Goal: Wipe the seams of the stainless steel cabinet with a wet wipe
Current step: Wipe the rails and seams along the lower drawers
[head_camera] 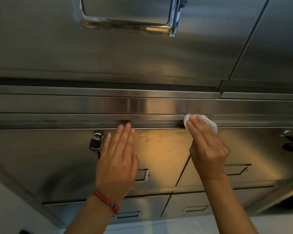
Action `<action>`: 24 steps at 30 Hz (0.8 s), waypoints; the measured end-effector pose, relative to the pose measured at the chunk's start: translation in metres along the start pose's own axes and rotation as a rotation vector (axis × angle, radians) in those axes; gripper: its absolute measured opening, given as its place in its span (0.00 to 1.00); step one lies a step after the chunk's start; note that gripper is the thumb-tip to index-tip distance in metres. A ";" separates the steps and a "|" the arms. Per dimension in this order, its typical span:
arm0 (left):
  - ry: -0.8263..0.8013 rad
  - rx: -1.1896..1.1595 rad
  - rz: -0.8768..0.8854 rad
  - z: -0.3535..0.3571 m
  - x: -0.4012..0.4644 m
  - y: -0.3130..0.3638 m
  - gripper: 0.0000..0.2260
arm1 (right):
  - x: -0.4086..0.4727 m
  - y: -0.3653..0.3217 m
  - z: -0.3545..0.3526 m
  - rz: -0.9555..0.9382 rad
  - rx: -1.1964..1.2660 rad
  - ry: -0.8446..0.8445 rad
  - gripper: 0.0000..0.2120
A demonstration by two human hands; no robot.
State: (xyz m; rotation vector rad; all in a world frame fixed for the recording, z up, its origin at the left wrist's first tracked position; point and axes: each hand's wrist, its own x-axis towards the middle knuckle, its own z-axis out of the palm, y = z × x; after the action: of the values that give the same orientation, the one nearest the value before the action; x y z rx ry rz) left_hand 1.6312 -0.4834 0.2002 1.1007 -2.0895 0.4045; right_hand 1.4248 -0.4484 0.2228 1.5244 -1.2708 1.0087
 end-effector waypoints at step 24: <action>0.028 -0.006 -0.024 0.002 0.000 0.004 0.21 | -0.002 0.007 -0.006 0.042 0.000 -0.004 0.16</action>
State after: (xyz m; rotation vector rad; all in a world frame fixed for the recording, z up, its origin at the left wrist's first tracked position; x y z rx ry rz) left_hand 1.6270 -0.4823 0.1991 1.1094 -2.0497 0.4005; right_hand 1.4170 -0.4424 0.2234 1.5059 -1.3101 1.0330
